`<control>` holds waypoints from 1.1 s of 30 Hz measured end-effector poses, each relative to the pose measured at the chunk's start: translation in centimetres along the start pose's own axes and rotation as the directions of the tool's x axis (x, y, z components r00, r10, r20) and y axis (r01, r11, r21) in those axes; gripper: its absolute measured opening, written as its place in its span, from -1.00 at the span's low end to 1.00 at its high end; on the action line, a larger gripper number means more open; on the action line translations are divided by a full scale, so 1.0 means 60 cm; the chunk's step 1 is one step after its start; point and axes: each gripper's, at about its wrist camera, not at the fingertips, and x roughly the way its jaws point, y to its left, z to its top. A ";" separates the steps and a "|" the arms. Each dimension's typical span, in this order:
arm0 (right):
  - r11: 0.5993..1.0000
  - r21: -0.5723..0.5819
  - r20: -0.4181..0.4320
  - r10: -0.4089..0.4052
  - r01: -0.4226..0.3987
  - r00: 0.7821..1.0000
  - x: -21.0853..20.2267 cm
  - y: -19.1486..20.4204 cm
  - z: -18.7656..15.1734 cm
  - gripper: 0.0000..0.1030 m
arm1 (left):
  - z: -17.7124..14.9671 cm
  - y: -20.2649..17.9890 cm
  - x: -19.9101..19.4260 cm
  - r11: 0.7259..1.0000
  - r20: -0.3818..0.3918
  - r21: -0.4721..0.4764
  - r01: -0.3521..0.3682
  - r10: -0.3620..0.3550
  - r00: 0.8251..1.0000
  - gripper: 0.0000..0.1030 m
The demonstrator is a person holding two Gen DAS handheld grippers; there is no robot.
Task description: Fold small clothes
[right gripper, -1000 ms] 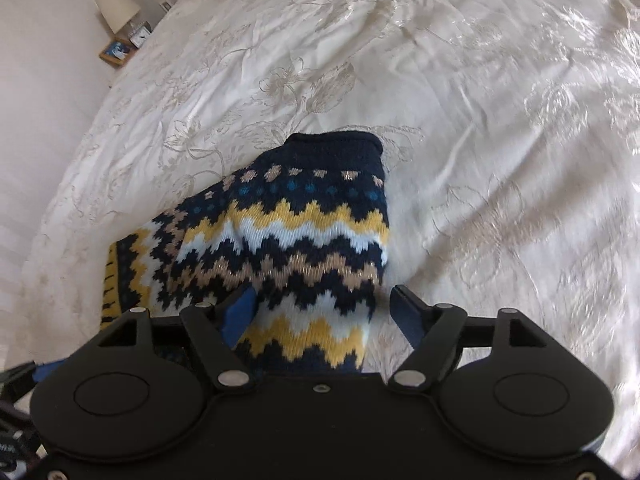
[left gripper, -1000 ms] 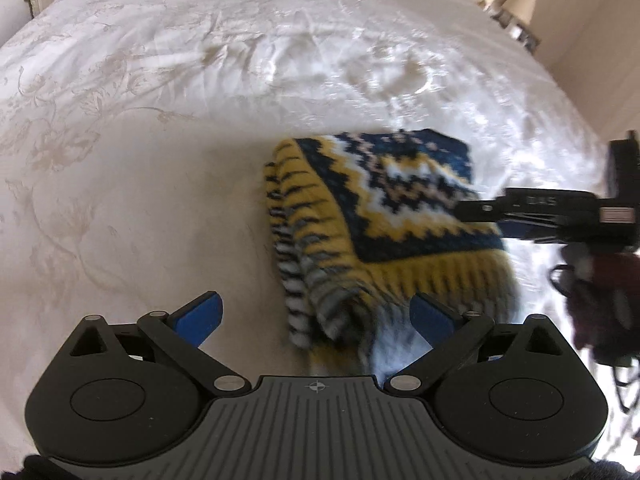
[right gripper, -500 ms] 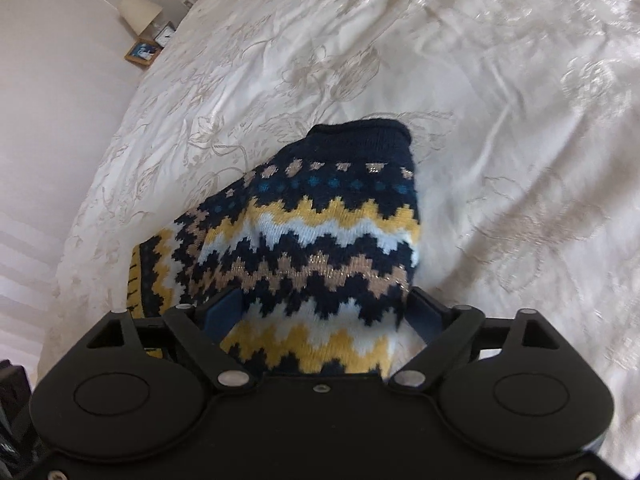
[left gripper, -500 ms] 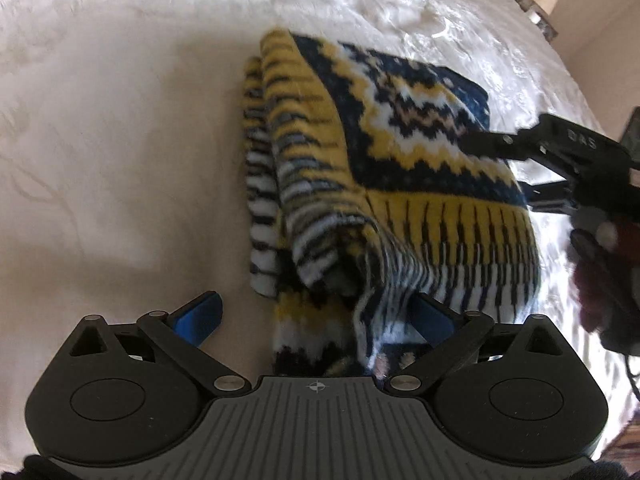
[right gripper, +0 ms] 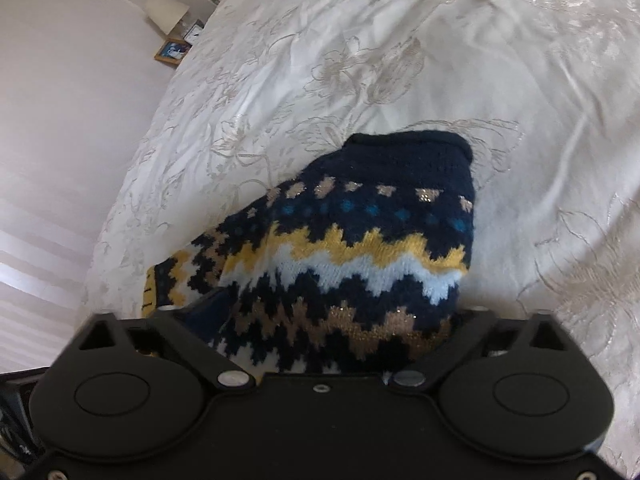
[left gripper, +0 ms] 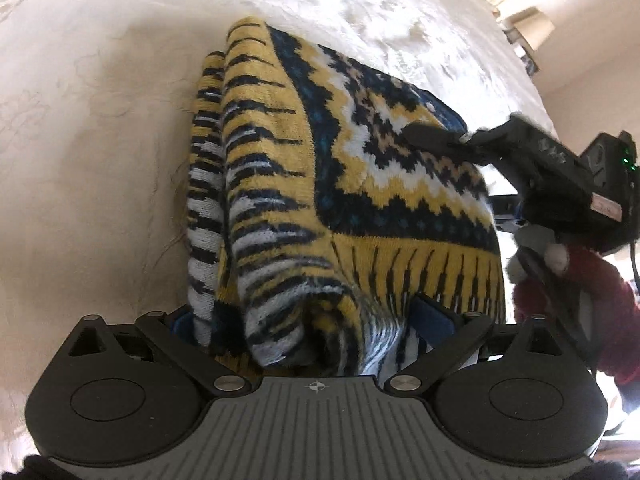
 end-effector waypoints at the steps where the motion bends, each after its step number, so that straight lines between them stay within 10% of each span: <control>1: 1.000 -0.003 -0.005 -0.010 0.010 1.000 -0.002 0.001 0.001 0.19 | 0.002 0.000 -0.002 1.000 0.001 0.001 0.008 -0.008 1.000 0.52; 3: 1.000 -0.005 -0.004 -0.020 0.020 1.000 -0.015 0.005 0.002 -0.19 | 0.006 0.003 -0.009 0.998 0.008 -0.011 0.062 -0.062 0.998 0.04; 7: 0.998 -0.044 0.026 -0.048 0.049 0.999 -0.054 0.045 -0.001 -0.29 | 0.005 -0.017 -0.037 0.998 0.048 0.022 0.062 -0.063 0.997 -0.27; 22: 0.995 -0.092 0.130 -0.020 0.032 0.991 -0.311 0.106 -0.126 -0.30 | -0.022 -0.072 -0.116 0.978 0.110 0.120 0.172 -0.186 0.976 -0.27; 33: 0.991 -0.131 0.013 -0.038 0.039 0.999 -0.347 0.026 -0.242 -0.22 | -0.132 -0.105 -0.080 0.997 0.079 0.064 0.053 -0.058 0.995 -0.25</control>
